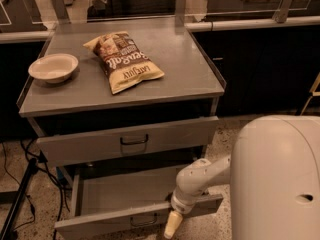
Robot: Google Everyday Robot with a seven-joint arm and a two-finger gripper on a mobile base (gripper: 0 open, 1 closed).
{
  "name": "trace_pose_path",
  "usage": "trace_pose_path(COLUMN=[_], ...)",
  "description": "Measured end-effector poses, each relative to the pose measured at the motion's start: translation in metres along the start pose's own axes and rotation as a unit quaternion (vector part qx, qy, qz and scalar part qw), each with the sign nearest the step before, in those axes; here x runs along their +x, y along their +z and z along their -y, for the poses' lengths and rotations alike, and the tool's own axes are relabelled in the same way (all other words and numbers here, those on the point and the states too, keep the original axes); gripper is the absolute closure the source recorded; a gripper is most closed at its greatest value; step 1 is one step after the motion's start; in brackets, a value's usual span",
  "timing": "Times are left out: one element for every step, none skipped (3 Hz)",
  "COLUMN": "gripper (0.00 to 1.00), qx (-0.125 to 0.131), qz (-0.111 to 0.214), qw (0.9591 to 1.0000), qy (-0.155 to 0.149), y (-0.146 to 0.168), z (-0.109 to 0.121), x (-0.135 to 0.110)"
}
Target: Open middle drawer
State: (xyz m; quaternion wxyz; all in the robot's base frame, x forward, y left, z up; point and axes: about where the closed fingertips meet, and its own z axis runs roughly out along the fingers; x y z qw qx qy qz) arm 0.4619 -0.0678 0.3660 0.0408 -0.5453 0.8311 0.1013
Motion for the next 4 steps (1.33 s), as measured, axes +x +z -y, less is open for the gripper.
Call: trace_pose_path(gripper=[0.0,0.0,0.0,0.0], qx=[-0.018,-0.033,-0.034,-0.033], qz=[0.003,0.01,0.039,0.041], qw=[0.9998,0.9992,0.998,0.9977], qy=[0.01,0.022,0.038,0.042], y=[-0.007,-0.01,-0.013,-0.014], z=[-0.017,-0.028,-0.035,-0.035], x=[0.028,0.048,0.06,0.065])
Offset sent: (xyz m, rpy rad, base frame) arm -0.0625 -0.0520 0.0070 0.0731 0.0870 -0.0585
